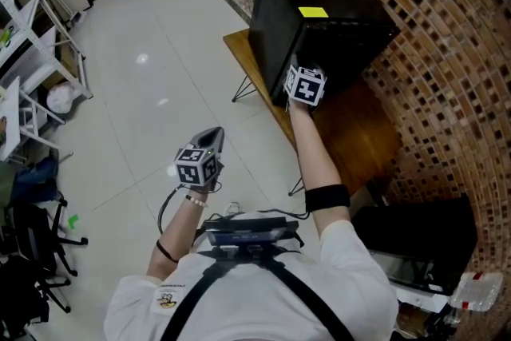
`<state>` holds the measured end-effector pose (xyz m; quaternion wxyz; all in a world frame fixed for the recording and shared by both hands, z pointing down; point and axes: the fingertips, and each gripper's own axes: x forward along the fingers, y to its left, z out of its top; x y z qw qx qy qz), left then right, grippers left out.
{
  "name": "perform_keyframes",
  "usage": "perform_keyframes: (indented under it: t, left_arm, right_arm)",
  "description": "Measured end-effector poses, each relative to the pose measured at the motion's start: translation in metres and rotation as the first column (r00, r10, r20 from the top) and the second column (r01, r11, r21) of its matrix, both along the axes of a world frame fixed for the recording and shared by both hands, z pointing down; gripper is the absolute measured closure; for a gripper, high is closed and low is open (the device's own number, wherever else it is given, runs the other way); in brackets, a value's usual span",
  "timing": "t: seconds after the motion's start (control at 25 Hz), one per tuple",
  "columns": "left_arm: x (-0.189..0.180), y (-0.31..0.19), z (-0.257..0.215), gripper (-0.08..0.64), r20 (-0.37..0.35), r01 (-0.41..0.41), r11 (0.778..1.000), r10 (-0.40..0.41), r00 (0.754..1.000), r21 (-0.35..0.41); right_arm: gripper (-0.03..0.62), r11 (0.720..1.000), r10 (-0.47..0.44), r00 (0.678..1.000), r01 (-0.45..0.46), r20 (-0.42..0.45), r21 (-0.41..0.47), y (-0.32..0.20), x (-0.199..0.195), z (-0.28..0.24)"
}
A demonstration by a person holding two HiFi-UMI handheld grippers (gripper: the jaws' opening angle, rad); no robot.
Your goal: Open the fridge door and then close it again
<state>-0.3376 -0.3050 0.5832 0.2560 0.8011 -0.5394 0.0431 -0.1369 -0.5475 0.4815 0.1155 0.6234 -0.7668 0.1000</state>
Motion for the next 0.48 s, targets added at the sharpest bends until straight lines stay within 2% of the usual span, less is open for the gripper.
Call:
perform_keyframes:
  t: [0.24,0.28,0.48]
  left_arm:
    - [0.010,-0.003,-0.003,0.558,0.002,-0.016,1.000,0.016,1.000,0.013]
    - [0.015,-0.003,-0.005,0.558,0.003,-0.022,1.000,0.022,1.000,0.018]
    - [0.047,-0.008,-0.016,0.558,0.009,-0.065,0.997,0.064,0.998,0.046]
  right_arm:
    - [0.457,0.998,-0.045,0.999,0.045,0.015,-0.035,0.004,0.001,0.002]
    - [0.478,0.997,-0.057,0.998,0.058,0.024,-0.042,0.010,0.004,0.004]
    - [0.476,0.990,-0.127,0.991,0.129,0.042,-0.056,0.066,0.029,0.019]
